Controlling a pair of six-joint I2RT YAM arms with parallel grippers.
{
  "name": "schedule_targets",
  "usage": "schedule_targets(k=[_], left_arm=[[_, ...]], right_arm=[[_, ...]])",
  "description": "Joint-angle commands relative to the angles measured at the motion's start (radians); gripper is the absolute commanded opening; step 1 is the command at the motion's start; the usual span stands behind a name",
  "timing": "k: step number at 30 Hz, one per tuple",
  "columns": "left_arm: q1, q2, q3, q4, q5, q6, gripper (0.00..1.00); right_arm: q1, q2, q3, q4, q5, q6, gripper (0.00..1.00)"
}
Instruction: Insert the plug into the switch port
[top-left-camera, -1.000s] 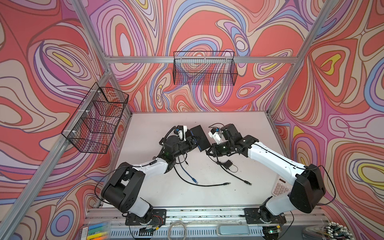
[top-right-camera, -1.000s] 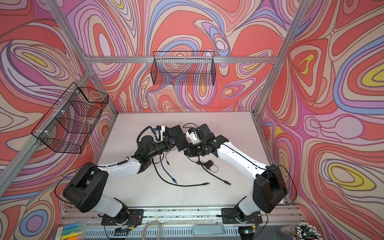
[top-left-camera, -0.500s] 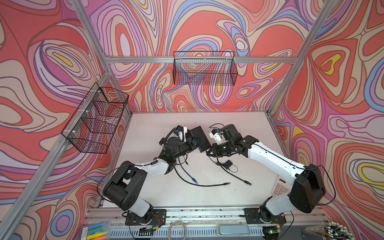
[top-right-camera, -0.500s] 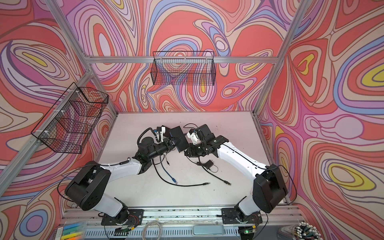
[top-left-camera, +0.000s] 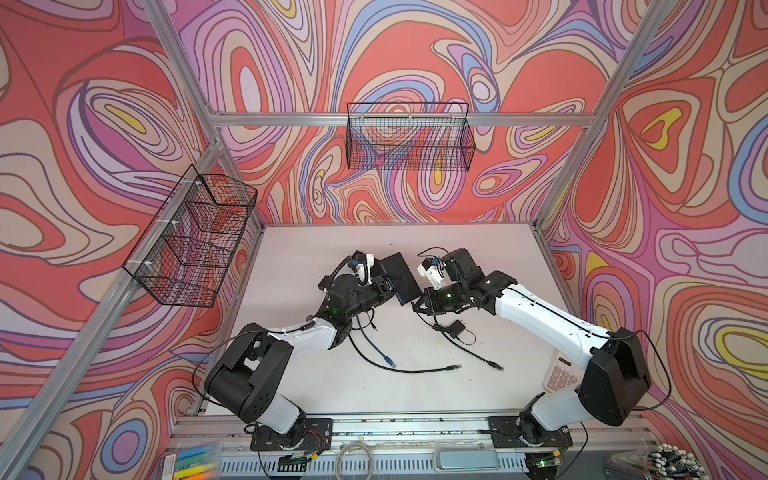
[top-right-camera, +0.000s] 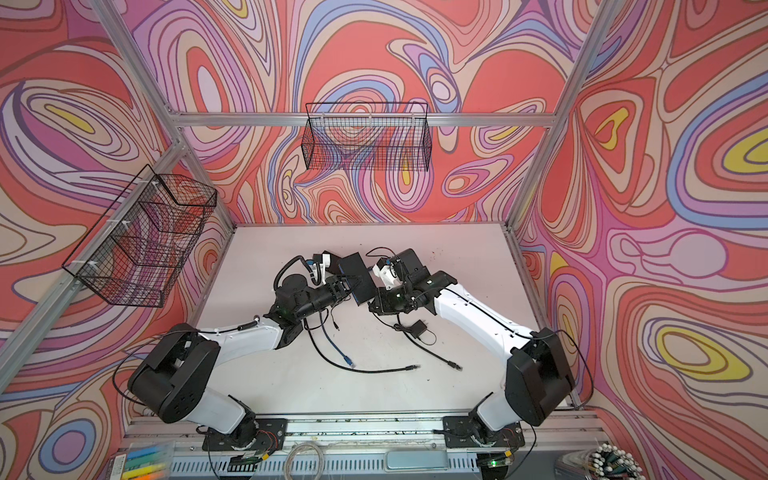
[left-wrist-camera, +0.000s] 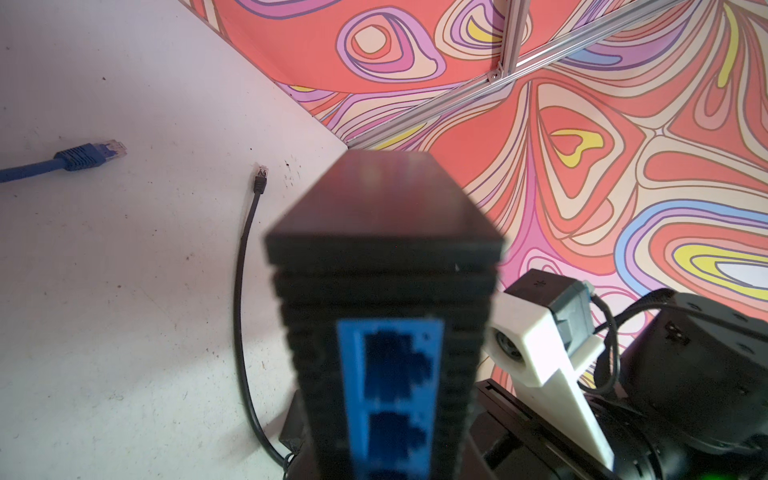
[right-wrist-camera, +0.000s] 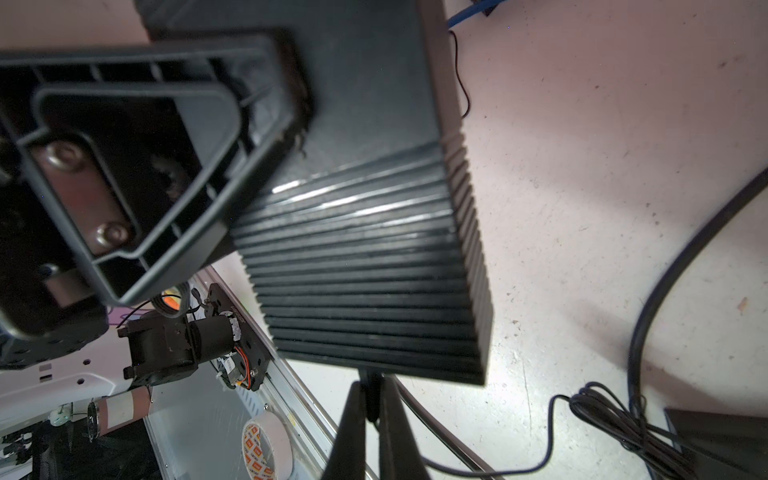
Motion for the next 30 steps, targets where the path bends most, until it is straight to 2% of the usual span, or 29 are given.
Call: schedule_targets(k=[1, 4, 16, 22, 27, 30], left_arm=[[-0.139, 0.009, -0.07, -0.325, 0.353, 0.041, 0.05], [-0.14, 0.002, -0.064, -0.312, 0.354, 0.004, 0.05], [-0.15, -0.016, -0.002, -0.494, 0.307, 0.045, 0.05], [-0.158, -0.022, 0.0, -0.485, 0.299, 0.035, 0.05], [-0.158, -0.013, 0.002, -0.484, 0.284, 0.04, 0.04], [-0.146, -0.004, 0.01, -0.47, 0.252, 0.03, 0.04]], right_arm=[[-0.034, -0.045, 0.071, 0.911, 0.153, 0.0, 0.0], [-0.033, -0.049, 0.062, 0.941, 0.165, 0.002, 0.0], [-0.031, -0.021, 0.05, 1.032, 0.147, 0.005, 0.0], [-0.031, 0.006, 0.078, 1.039, 0.147, 0.012, 0.0], [-0.031, 0.019, 0.094, 1.01, 0.143, 0.013, 0.01], [-0.03, 0.038, 0.13, 0.91, 0.142, -0.009, 0.02]])
